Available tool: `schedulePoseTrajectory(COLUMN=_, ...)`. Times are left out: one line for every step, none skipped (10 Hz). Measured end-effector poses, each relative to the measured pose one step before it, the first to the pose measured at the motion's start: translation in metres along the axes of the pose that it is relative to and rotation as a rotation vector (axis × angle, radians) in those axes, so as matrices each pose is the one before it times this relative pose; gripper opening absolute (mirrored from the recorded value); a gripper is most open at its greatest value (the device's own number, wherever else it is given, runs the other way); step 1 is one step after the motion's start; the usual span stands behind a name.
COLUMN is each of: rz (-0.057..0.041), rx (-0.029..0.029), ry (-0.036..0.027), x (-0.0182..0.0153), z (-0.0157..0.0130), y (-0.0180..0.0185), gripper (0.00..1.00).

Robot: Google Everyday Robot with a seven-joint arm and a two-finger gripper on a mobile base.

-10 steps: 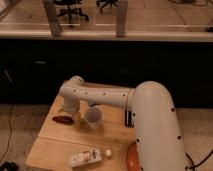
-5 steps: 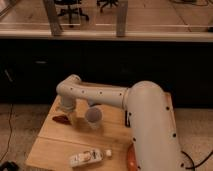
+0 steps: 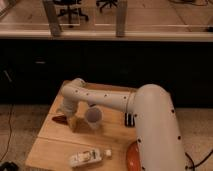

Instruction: Place the pepper in the ceramic bowl

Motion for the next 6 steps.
schedulePoseTrajectory(rz=0.00928, rx=0.00039, ry=0.00001, x=-0.00410, z=0.00410, y=0.00155, gripper=0.80)
schedulePoseTrajectory(rz=0.00716, rx=-0.00045, ry=0.00164, x=-0.00414, z=0.00368, y=0.00096, gripper=0.80)
schedulePoseTrajectory(rz=0.00748, rx=-0.00069, ry=0.00510, x=-0.00666, z=0.00527, y=-0.00181, gripper=0.80)
schedulePoseTrajectory(rz=0.00907, rx=0.00059, ry=0.00812, x=-0.00812, z=0.00391, y=-0.00548, gripper=0.80)
schedulePoseTrajectory(rz=0.01192, rx=0.00033, ry=0.00890, x=-0.00513, z=0.00269, y=-0.00444, gripper=0.80)
schedulePoseTrajectory(rz=0.01071, rx=0.00260, ry=0.01043, x=0.00263, z=-0.00164, y=-0.00073, gripper=0.80)
